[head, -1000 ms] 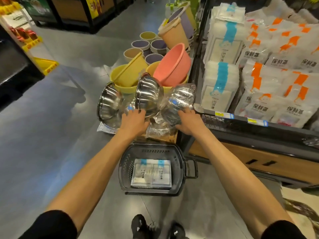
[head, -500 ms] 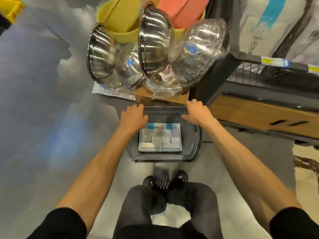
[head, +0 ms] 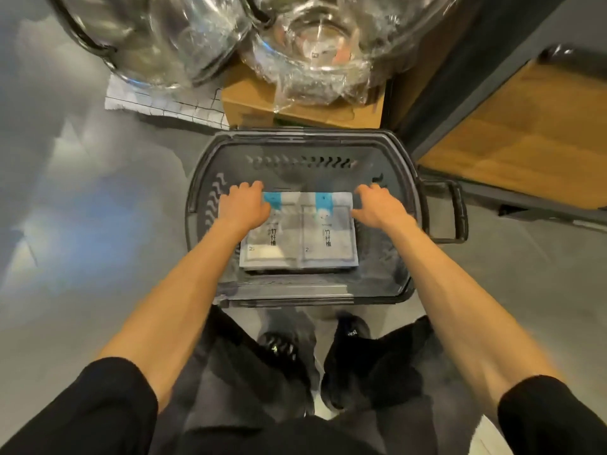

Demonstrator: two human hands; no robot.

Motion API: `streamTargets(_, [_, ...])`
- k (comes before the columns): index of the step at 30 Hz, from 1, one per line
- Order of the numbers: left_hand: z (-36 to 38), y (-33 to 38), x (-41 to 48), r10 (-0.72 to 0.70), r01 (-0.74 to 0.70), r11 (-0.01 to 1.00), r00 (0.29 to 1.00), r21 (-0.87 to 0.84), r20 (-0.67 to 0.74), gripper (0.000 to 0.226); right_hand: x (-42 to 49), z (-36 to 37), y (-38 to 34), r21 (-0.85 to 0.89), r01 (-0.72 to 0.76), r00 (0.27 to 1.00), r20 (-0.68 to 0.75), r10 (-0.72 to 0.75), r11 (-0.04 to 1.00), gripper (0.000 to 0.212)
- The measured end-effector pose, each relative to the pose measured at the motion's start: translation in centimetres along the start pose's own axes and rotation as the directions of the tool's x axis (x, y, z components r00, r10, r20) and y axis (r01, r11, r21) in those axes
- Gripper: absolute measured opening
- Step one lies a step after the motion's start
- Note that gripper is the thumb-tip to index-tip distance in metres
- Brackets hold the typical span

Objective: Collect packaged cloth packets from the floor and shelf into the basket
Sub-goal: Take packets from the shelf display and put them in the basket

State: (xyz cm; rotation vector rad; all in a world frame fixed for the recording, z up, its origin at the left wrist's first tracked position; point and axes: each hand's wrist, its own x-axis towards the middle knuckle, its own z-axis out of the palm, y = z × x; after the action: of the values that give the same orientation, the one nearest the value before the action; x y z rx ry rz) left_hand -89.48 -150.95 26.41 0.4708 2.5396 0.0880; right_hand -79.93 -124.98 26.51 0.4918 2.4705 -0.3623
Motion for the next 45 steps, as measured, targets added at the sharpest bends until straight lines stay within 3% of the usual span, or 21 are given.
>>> streamTargets(6, [11.4, -3.4, 7.9, -0.132, 0.125, 0.972, 0.991, -0.2, -0.017, 0.052, 9.5, 9.6, 2.2, -0.012, -0.037, 0.999, 0.025, 0.037, 0.999, 0.055])
streamTargets(11, [17.2, -5.5, 11.6, -0.207, 0.208, 0.954, 0.978, -0.217, 0.027, 0.054, 14.7, 14.6, 3.9, 0.015, -0.091, 0.996, -0.001, 0.091, 0.996, 0.047])
streamTargets(17, [20.1, -5.5, 14.3, -0.254, 0.271, 0.949, 0.96, -0.162, 0.118, 0.062, 17.0, 18.0, 4.5, 0.204, -0.205, 0.978, 0.004, 0.209, 0.957, 0.065])
streamTargets(27, [21.5, -6.0, 14.9, -0.429, 0.426, 0.837, 0.9, -0.343, 0.07, 0.091, 17.6, 19.8, 3.5, 0.38, -0.338, 0.924, -0.042, 0.381, 0.861, 0.092])
streamTargets(33, [21.8, -6.8, 14.9, -0.508, 0.487, 0.694, 0.853, -0.531, 0.118, 0.091, 17.8, 20.2, 3.5, 0.504, -0.353, 0.916, 0.014, 0.401, 0.789, 0.1])
streamTargets(37, [21.5, -7.0, 14.9, -0.507, 0.46, 0.6, 0.851, -0.654, 0.133, 0.055, 17.6, 19.9, 3.8, 0.575, -0.334, 0.928, 0.064, 0.366, 0.747, 0.072])
streamTargets(39, [21.0, -6.4, 14.6, -0.494, 0.446, 0.447, 0.846, -0.776, 0.202, 0.045, 17.5, 19.4, 3.9, 0.633, -0.326, 0.933, 0.096, 0.347, 0.703, 0.061])
streamTargets(42, [19.4, -5.4, 13.0, -0.467, 0.337, 0.237, 0.862, -0.911, 0.197, 0.032, 16.3, 18.3, 3.8, 0.792, -0.246, 0.956, 0.103, 0.276, 0.558, 0.05])
streamTargets(45, [14.8, -5.1, 9.0, -0.451, 0.248, 0.226, 0.884, -0.942, 0.124, 0.03, 12.2, 15.0, 2.6, 0.9, -0.182, 0.972, 0.103, 0.21, 0.397, 0.034])
